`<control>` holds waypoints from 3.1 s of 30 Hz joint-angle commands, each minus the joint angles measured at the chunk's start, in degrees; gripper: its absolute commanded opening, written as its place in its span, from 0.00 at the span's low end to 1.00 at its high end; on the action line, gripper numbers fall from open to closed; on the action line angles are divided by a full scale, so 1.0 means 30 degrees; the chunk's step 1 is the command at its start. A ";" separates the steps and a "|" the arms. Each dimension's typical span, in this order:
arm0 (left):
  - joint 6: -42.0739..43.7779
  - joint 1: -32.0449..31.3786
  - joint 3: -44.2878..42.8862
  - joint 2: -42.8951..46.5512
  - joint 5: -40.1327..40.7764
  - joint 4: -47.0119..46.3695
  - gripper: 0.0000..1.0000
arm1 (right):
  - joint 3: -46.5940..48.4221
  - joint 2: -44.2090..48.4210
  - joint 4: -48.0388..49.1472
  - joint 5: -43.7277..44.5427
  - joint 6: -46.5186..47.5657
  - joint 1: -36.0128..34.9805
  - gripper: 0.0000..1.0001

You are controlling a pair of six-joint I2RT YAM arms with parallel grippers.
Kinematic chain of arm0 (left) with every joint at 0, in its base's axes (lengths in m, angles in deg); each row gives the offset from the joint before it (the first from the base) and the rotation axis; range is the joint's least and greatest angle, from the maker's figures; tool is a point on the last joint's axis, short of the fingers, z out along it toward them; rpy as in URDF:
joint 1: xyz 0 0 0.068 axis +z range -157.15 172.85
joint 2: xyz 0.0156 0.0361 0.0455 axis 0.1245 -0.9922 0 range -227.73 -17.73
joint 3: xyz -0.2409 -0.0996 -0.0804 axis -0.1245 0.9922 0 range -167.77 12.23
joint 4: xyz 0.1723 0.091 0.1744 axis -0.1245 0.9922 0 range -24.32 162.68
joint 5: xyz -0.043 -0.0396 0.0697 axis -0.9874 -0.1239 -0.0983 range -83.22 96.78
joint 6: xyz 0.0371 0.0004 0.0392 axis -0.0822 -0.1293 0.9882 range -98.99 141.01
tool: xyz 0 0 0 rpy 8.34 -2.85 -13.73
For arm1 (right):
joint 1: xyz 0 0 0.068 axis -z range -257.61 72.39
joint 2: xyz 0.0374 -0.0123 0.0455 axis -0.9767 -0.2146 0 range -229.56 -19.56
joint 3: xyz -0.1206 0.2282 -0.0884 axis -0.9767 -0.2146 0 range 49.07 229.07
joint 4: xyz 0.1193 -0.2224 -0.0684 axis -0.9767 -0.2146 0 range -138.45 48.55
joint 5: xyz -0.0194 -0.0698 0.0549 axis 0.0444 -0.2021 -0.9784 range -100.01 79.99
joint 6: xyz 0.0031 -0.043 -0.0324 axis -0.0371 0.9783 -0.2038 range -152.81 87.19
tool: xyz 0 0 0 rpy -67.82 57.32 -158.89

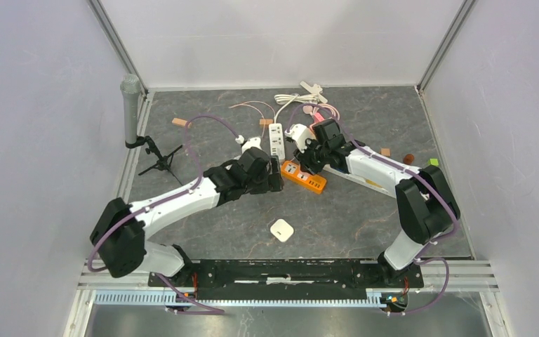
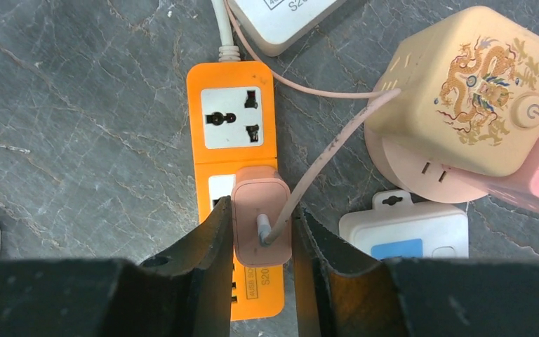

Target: Pull the plug off the socket

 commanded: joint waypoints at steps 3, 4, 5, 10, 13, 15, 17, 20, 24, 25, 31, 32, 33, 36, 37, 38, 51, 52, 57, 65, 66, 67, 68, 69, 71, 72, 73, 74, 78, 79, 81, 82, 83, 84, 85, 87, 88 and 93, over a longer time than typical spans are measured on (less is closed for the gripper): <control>-0.2162 0.0805 -0.1102 -0.2515 -0.1242 -0.1216 0.93 | -0.0406 0.0515 0.1249 0.0222 -0.2154 -0.0773 0.17; -0.2341 0.0984 -0.1306 -0.3015 -0.1395 -0.1329 0.92 | -0.0522 0.0662 0.1186 0.0553 -0.2467 -0.0982 0.18; -0.2471 0.1127 -0.1544 -0.3441 -0.1550 -0.1445 0.92 | -0.0708 0.0847 0.1180 0.0893 -0.2818 -0.1234 0.19; -0.2333 0.1420 -0.2611 -0.5364 -0.1665 -0.2273 0.89 | -0.1161 0.1168 0.0338 0.2538 -0.4559 -0.2000 0.31; -0.2106 0.1421 -0.2761 -0.5914 -0.1566 -0.3012 0.88 | -0.0807 0.0820 -0.0616 0.3846 -0.5269 -0.2010 0.45; -0.2196 0.1420 -0.2809 -0.6177 -0.1164 -0.3055 0.87 | -0.0825 0.0918 -0.0609 0.4405 -0.5502 -0.2015 0.50; -0.2470 0.1448 -0.2729 -0.6407 -0.0907 -0.3135 0.86 | -0.0972 0.1170 -0.0180 0.4307 -0.5513 -0.1997 0.50; -0.2909 0.1548 -0.2351 -0.6656 -0.0883 -0.3767 0.78 | -0.1193 0.1499 0.0676 0.3518 -0.5329 -0.2004 0.47; -0.3336 0.1907 -0.1932 -0.7058 -0.1710 -0.5270 0.69 | -0.1541 0.1685 0.1796 0.2127 -0.4770 -0.2004 0.43; -0.3470 0.2050 -0.1929 -0.7195 -0.1910 -0.5481 0.68 | -0.1582 0.1655 0.1950 0.2002 -0.4710 -0.2011 0.43; -0.4144 0.2605 -0.2039 -0.8208 -0.2310 -0.6016 0.62 | -0.1679 0.1561 0.2460 0.1848 -0.4743 -0.1999 0.33; -0.4182 0.2649 -0.2098 -0.8446 -0.2379 -0.5986 0.62 | -0.1738 0.1629 0.2537 0.1879 -0.4822 -0.2011 0.28; -0.4160 0.2665 -0.2133 -0.8736 -0.2576 -0.6065 0.61 | -0.1819 0.1730 0.2671 0.1902 -0.4929 -0.2003 0.21; -0.3406 0.2651 -0.2267 -0.9433 -0.3520 -0.6639 0.56 | -0.2095 0.2120 0.2928 0.1898 -0.5037 -0.1989 0.07; -0.3201 0.2610 -0.2281 -0.9668 -0.3744 -0.6677 0.54 | -0.2156 0.2238 0.2987 0.1897 -0.5044 -0.2012 0.01; -0.3135 0.2621 -0.2234 -0.9817 -0.3828 -0.6634 0.52 | -0.2193 0.2324 0.3007 0.1961 -0.5041 -0.2008 0.00; -0.3715 0.2361 -0.1530 -1.0614 -0.2035 -0.3655 0.46 | -0.2565 0.3753 0.4062 0.2304 -0.6270 -0.1975 0.00; -0.3758 0.2358 -0.1426 -1.0620 -0.1976 -0.3585 0.45 | -0.2470 0.3768 0.4062 0.2324 -0.6311 -0.1933 0.00; -0.3486 0.2358 -0.1520 -1.0286 -0.1920 -0.3420 0.45 | -0.2003 0.3968 0.3279 0.2925 -0.6244 -0.1906 0.00; -0.0324 0.2387 -0.3966 -0.7482 -0.2945 -0.2942 0.58 | -0.1160 0.5713 0.0199 0.5025 -0.6564 -0.1542 0.00; -0.0006 0.2387 -0.4336 -0.6921 -0.2932 -0.2698 0.60 | -0.1058 0.5904 -0.0154 0.5215 -0.6571 -0.1485 0.00; 0.0333 0.2387 -0.4647 -0.6446 -0.2804 -0.2378 0.63 | -0.0947 0.6150 -0.0511 0.5455 -0.7040 -0.1455 0.00; 0.0575 0.2387 -0.4828 -0.5883 -0.2588 -0.2023 0.66 | -0.0865 0.6336 -0.0769 0.5567 -0.7296 -0.1428 0.00; 0.0803 0.2387 -0.5007 -0.5258 -0.2285 -0.1663 0.69 | -0.0745 0.6520 -0.1053 0.5605 -0.7448 -0.1398 0.00; 0.1191 0.2431 -0.4985 -0.4132 -0.1595 -0.1036 0.73 | -0.0619 0.6889 -0.1459 0.5690 -0.7769 -0.1391 0.00; 0.1299 0.2473 -0.4901 -0.3432 -0.1172 -0.0644 0.75 | -0.0614 0.7117 -0.1526 0.5695 -0.7946 -0.1366 0.00; 0.1391 0.2529 -0.4722 -0.2764 -0.0712 -0.0330 0.77 | -0.0565 0.7320 -0.1568 0.5623 -0.8049 -0.1367 0.00; 0.1416 0.2575 -0.4525 -0.2172 -0.0253 -0.0007 0.79 | -0.0548 0.7586 -0.1543 0.5414 -0.8155 -0.1367 0.00; 0.1414 0.2946 -0.3230 0.0776 0.1841 0.0797 0.85 | -0.0117 0.8440 -0.1600 0.3768 -0.8379 -0.1367 0.00; 0.1387 0.3091 -0.2888 0.1563 0.2311 0.0935 0.87 | 0.0074 0.8658 -0.1839 0.3402 -0.8457 -0.1367 0.00; 0.1485 0.3247 -0.2264 0.2989 0.3150 0.1171 0.90 | 0.0186 0.9094 -0.2419 0.2678 -0.8606 -0.1367 0.00; 0.1537 0.3308 -0.2026 0.3535 0.3462 0.1235 0.92 | 0.0065 0.9363 -0.2682 0.2227 -0.8667 -0.1360 0.00; 0.1650 0.3374 -0.1759 0.4104 0.3665 0.1251 0.93 | -0.0112 0.9583 -0.3136 0.1704 -0.8753 -0.1365 0.00; 0.1764 0.3454 -0.1552 0.4566 0.3848 0.1251 0.94 | -0.0427 0.9822 -0.3624 0.1210 -0.8845 -0.1353 0.00; 0.1869 0.3513 -0.1324 0.5073 0.4001 0.1237 0.95 | -0.0765 1.0013 -0.4081 0.0822 -0.8957 -0.1370 0.00; 0.2075 0.3579 -0.0992 0.5712 0.4128 0.1251 0.97 | -0.1717 1.0498 -0.5165 0.0421 -0.9211 -0.1367 0.00; 0.2152 0.3614 -0.0840 0.5913 0.4161 0.1251 0.98 | -0.2357 1.0709 -0.5701 0.0438 -0.9473 -0.1367 0.00; 0.2192 0.3713 -0.0462 0.6358 0.4354 0.1257 0.99 | -0.6323 1.2740 -0.6137 0.0799 -1.1835 -0.1353 0.04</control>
